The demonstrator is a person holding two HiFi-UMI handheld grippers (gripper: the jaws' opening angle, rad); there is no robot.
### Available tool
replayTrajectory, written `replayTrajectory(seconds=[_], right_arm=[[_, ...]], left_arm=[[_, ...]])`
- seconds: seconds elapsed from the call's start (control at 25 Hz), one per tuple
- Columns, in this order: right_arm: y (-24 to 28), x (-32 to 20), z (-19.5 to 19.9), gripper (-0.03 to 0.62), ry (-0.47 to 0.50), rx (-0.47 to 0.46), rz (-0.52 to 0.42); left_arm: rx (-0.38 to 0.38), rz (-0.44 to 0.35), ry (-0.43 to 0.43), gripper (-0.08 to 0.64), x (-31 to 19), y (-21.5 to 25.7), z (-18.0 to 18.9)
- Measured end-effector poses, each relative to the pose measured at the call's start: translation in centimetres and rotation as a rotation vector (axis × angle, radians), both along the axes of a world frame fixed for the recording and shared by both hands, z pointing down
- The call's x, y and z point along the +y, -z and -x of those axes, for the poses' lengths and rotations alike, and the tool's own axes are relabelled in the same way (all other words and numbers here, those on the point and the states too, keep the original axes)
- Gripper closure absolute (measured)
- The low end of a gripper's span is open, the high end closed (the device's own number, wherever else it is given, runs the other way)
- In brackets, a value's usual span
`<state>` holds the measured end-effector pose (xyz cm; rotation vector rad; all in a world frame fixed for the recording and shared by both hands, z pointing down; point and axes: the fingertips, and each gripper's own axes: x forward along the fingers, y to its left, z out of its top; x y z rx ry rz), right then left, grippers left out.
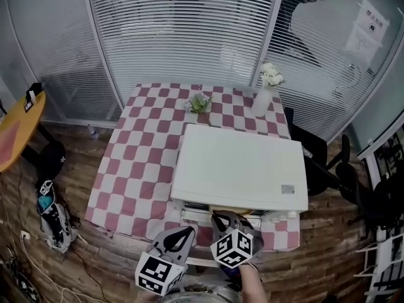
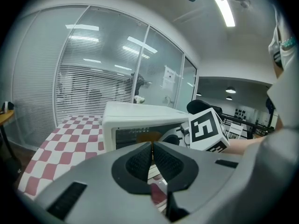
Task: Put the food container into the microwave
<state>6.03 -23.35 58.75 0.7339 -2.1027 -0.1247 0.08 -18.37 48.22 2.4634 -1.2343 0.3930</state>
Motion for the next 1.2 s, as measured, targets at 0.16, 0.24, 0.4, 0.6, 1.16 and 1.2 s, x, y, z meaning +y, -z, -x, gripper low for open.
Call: replayTrajectory(seconds=[0.16,0.24,0.4,0.6,1.16,1.2], right_arm=[[-0.4,-1.0,0.0,0.583,-0.005,0.02,-0.018],[-0.6,-1.4,0.0,0.583,-0.015,0.023,-0.022],[-1.2,-2.4,0.2,0.583,-0.048,0.026,-0.04],[-1.9,-3.5,0.5,0.583,-0.078,0.026,-0.055],[-2.8,-4.9,0.9,0.58,-0.09,0.018,-0.053],[-2.8,-4.9,0.9,0.58,-0.089,0.019,-0.056]], left_arm=[[0.002,0.005,0.006,0.543,-0.1,-0.1,0.2],[0.002,0.006,0.007,0.543,0.0,-0.2,0.3],[-0.001,0.011,0.01,0.543,0.0,-0.3,0.5],[-0.01,0.008,0.023,0.543,-0.1,-0.3,1.2],[-0.009,0.025,0.057,0.543,0.3,-0.6,2.4],[-0.008,0.024,0.057,0.543,0.2,-0.6,2.4]])
